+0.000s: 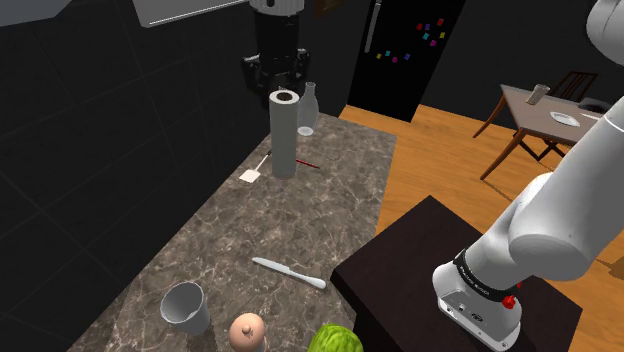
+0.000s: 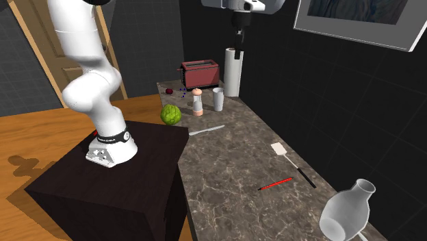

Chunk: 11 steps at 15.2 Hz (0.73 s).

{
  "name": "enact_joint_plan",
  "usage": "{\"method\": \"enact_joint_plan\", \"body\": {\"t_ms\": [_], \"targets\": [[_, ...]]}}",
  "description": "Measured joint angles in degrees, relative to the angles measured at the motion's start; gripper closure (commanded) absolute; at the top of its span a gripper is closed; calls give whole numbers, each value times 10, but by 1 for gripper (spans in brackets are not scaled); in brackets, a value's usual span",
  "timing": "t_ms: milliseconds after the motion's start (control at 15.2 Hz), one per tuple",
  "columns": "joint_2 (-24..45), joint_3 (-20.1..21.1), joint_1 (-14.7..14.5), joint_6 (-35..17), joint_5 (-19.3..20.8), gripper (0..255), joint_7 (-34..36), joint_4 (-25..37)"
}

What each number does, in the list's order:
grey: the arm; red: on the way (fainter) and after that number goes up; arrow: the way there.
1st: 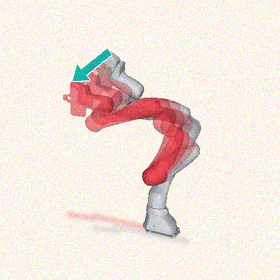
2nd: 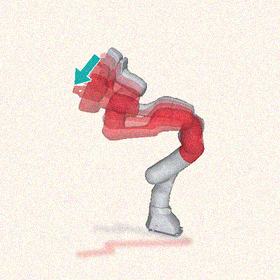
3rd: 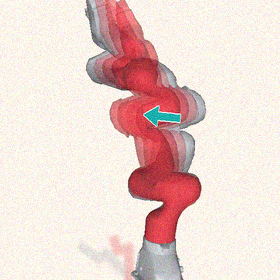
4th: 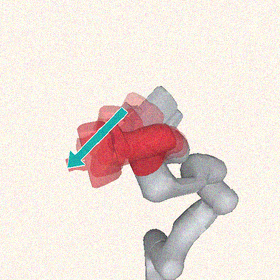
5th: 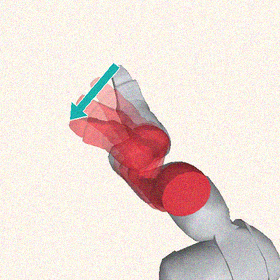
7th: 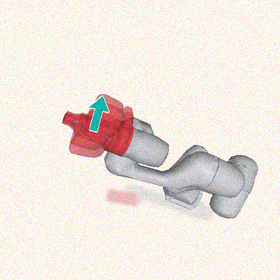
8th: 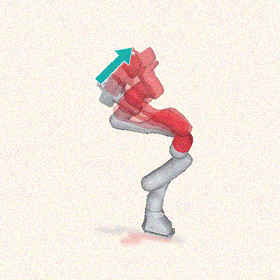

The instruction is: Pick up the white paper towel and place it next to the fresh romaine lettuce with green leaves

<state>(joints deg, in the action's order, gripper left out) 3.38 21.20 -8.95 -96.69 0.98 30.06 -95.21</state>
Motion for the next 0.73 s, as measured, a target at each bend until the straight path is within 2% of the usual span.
{"method": "enact_joint_plan", "body": {"t_ms": [726], "targets": [[-93, 58, -56, -14, -43, 255, 106, -98]]}}
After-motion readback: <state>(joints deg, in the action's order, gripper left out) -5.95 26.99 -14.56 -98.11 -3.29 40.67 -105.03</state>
